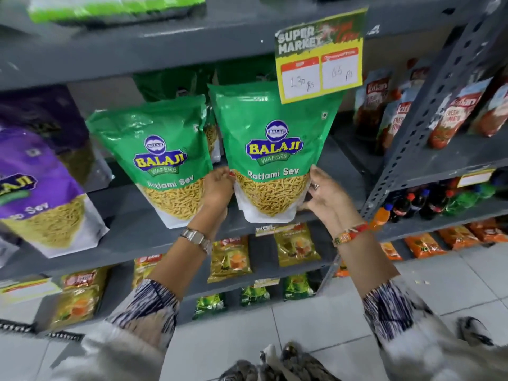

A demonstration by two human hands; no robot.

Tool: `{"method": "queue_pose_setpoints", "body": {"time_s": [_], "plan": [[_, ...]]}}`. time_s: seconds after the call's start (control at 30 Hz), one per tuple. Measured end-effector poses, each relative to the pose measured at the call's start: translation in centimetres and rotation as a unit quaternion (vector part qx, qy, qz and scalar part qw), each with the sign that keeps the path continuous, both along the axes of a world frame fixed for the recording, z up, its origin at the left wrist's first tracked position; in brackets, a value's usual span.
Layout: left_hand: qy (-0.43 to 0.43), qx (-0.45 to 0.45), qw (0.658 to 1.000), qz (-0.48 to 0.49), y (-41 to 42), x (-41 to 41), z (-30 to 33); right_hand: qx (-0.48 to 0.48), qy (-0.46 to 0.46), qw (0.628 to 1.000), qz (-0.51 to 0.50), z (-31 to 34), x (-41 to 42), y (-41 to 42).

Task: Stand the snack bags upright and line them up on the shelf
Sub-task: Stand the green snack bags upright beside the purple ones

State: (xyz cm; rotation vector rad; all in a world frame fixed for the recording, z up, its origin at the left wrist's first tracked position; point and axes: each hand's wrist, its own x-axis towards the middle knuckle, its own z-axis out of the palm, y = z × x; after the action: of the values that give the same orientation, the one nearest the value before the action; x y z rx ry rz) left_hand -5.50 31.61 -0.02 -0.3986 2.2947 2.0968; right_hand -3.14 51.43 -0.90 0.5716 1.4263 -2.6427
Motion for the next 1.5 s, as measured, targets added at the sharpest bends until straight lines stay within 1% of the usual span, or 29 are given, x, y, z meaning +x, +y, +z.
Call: {"method": "queue_pose_setpoints", "body": {"time_s": [0.1,0.27,0.33,0.43,0.53,0.6,0.73,0.97,1.1,1.17,1.2,1.3,1.33,1.4,1.47,1.5], "plan": [[-0.003,0.026,0.999,0.033,0.4,-1.7,0.1,0.003,0.021,1.0,0.002,0.0,-2.2,-0.5],[-0.008,0.02,0.999,0.044,0.6,-3.3,-0.6,0.01,0.033,0.999,0.02,-0.3,-3.8,-0.8],[-0.003,0.02,0.999,0.045,0.3,-3.5,-1.4,0.028,0.044,0.998,0.03,-0.3,-4.3,-0.7],[0.013,0.022,1.0,0.005,0.5,-3.2,-2.0,0.091,0.038,0.993,0.064,-0.7,-4.6,-0.6],[-0.015,0.059,0.998,-0.027,1.0,-2.3,-2.1,0.133,0.023,0.986,0.094,-1.5,-4.6,-0.7],[-0.019,0.079,0.996,-0.031,0.8,-2.1,-2.3,0.143,0.03,0.984,0.099,-1.6,-4.7,-0.9],[-0.02,0.081,0.995,-0.049,-0.1,-1.8,-2.6,0.156,0.046,0.979,0.119,-1.7,-4.6,-1.3],[-0.039,0.089,0.994,-0.04,-1.1,-1.4,-2.9,0.174,0.031,0.978,0.114,-2.1,-4.7,-1.9],[-0.041,0.063,0.997,-0.032,-1.1,-0.7,-2.5,0.182,0.033,0.975,0.123,-2.2,-4.5,-2.0],[-0.045,0.04,0.998,-0.027,-1.2,-0.9,-2.5,0.187,0.048,0.976,0.104,-1.9,-4.2,-2.2],[-0.051,0.026,0.998,-0.026,-1.3,-0.9,-2.5,0.194,0.062,0.976,0.078,-2.0,-3.9,-2.3],[-0.053,-0.04,0.997,-0.026,-2.4,0.4,-3.2,0.227,0.094,0.968,-0.054,-2.9,-2.6,-2.9],[-0.027,-0.056,0.998,-0.003,-3.1,1.4,-3.5,0.227,0.098,0.964,-0.098,-3.4,-2.0,-3.2],[0.056,-0.069,0.991,0.103,-4.8,3.7,-3.8,0.224,0.115,0.958,-0.136,-4.3,-0.5,-4.3],[0.128,-0.081,0.959,0.24,-7.1,4.8,-4.0,0.236,0.145,0.955,-0.104,-5.2,1.0,-6.0],[0.145,-0.084,0.939,0.3,-8.3,4.8,-4.2,0.247,0.155,0.954,-0.067,-5.7,1.7,-7.1]]}}
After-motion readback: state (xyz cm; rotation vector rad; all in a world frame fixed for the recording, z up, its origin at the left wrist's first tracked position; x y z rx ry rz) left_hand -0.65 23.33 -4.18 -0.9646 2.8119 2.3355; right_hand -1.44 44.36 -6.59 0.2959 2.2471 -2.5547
